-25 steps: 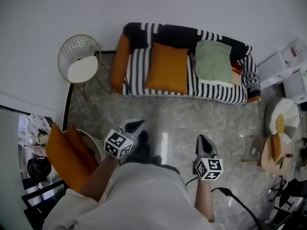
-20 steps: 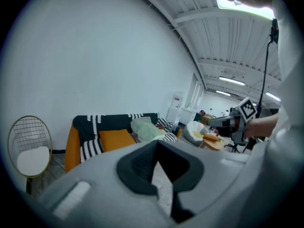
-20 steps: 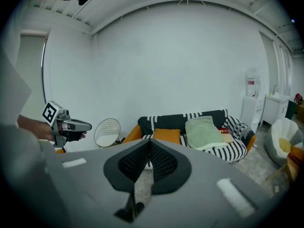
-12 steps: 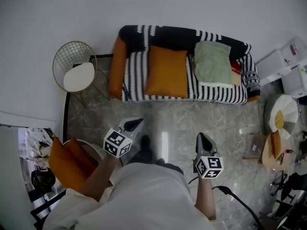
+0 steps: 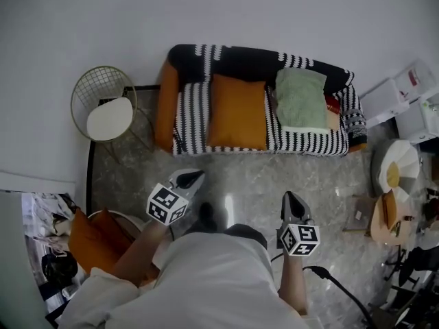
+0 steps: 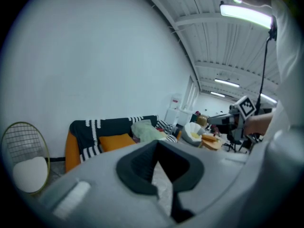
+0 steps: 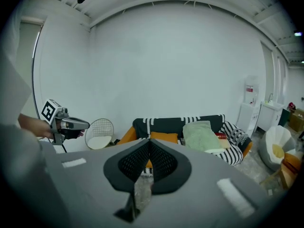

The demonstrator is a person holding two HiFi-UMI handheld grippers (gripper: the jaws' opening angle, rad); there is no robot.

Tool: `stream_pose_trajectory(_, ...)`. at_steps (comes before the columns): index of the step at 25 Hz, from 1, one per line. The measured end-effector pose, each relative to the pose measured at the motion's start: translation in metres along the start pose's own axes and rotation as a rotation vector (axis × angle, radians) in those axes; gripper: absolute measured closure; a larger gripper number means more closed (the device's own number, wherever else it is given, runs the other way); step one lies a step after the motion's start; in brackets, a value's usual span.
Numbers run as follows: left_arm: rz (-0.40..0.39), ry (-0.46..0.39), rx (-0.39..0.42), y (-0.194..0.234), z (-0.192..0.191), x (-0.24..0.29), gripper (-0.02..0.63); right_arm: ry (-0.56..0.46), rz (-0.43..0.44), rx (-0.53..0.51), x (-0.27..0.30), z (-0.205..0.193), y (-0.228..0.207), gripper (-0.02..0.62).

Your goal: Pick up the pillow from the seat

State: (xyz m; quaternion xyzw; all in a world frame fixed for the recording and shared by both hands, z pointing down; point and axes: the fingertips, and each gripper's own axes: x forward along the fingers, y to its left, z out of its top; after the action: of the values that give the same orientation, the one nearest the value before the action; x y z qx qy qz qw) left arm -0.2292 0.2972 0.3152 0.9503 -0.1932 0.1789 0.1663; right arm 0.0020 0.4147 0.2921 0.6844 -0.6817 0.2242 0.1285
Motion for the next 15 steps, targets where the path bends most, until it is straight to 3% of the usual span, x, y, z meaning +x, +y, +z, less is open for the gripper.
stream_pose_trajectory(15, 0.020, -0.009, -0.026, 0.026, 0.007, -0.001, 0.607, -0.007, 0.002, -0.003, 0.023, 0.016, 0.007, 0.591)
